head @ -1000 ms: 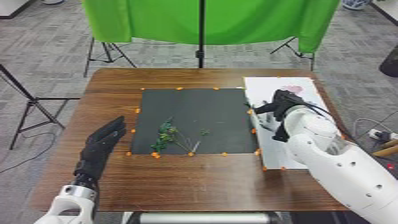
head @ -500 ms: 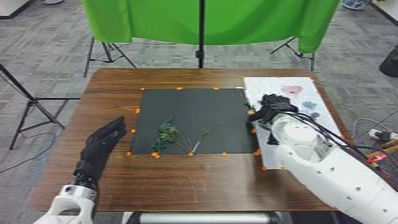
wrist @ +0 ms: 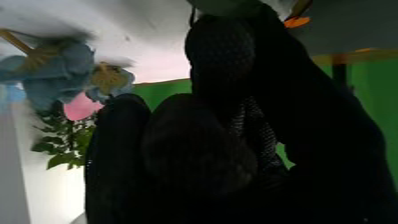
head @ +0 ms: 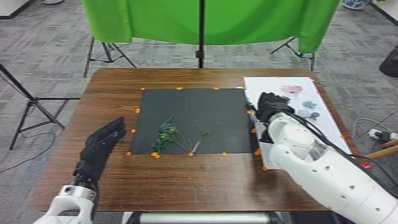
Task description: Arrange flowers
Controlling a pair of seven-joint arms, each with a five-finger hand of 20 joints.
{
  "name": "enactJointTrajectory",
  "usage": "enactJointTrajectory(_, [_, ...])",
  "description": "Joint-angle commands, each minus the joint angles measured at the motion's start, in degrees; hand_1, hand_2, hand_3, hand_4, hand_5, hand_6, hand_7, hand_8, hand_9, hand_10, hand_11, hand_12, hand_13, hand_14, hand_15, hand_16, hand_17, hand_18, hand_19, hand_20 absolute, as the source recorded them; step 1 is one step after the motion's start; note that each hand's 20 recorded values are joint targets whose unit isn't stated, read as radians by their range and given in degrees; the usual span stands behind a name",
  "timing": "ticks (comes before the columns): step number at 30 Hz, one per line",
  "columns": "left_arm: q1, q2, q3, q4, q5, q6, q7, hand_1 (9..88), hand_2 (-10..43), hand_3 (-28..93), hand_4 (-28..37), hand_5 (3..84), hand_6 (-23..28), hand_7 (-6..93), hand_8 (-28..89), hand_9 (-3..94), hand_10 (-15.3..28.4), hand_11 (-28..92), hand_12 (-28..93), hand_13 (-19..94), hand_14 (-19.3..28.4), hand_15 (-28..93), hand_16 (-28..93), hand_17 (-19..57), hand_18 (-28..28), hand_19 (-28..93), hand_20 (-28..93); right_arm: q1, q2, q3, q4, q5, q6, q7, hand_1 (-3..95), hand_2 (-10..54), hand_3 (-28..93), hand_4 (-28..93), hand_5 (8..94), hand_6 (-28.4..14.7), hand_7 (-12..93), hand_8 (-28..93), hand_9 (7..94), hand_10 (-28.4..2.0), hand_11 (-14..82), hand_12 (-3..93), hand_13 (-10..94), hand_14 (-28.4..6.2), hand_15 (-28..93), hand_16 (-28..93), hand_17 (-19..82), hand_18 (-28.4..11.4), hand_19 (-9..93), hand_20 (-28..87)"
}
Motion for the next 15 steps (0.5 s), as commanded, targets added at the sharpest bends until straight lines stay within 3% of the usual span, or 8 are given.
enactJointTrajectory(1, [0.7,-0.38,0.07,-0.06,0.3,-0.8,-0.72,31.5,-9.1,63,-15.3,38.4,3.1,8.5,-5,32.6,10.3,8,16,26,14.1,9,6,2.8,11.6,1,19,-3.9,1.4,3.0,-4.2,-0.1,8.1,-1.9,57.0,-9.5,58,-8,80.5,-1.8,31,26,90.9,-10.3,47.6,27.2,94,-2.4,67,26,73,-10.1,93,60])
enactJointTrajectory(4, [0.8,-0.38,0.09,-0.05,0.21,-0.73,-0.86,31.4,-9.1,63,-15.2,38.5,3.1,8.6,-5,32.6,10.3,8,16,26,14.1,9,6,2.8,11.6,1,19,-4.8,0.7,4.5,-7.7,2.3,9.7,-2.4,56.6,-9.5,59,-7,80.6,-1.8,33,25,91.2,-10.3,48.0,26.9,94,-2.5,67,25,74,-10.2,93,60])
enactJointTrajectory(8, [0.2,-0.22,0.34,0.17,0.35,-1.31,-1.13,31.3,-9.1,63,-15.2,38.6,3.2,8.7,-5,32.6,10.3,8,16,26,14.1,9,6,2.8,11.6,1,19,-7.1,-0.4,6.6,-12.2,6.7,7.4,-2.0,56.4,-9.5,59,-7,80.7,-1.9,33,25,91.4,-10.4,48.2,26.7,94,-2.5,68,25,74,-10.1,93,61])
enactJointTrajectory(15, [0.6,-0.02,0.05,-0.1,0.2,-1.4,-1.05,31.2,-9.0,63,-15.5,38.6,3.3,8.8,-5,32.6,10.4,8,16,25,14.2,9,6,2.8,11.7,1,19,-13.0,-6.0,8.8,-14.6,8.9,4.2,0.5,57.6,-9.5,56,-5,80.9,-2.0,33,24,91.7,-10.4,48.0,26.2,94,-2.3,68,24,74,-9.8,93,61])
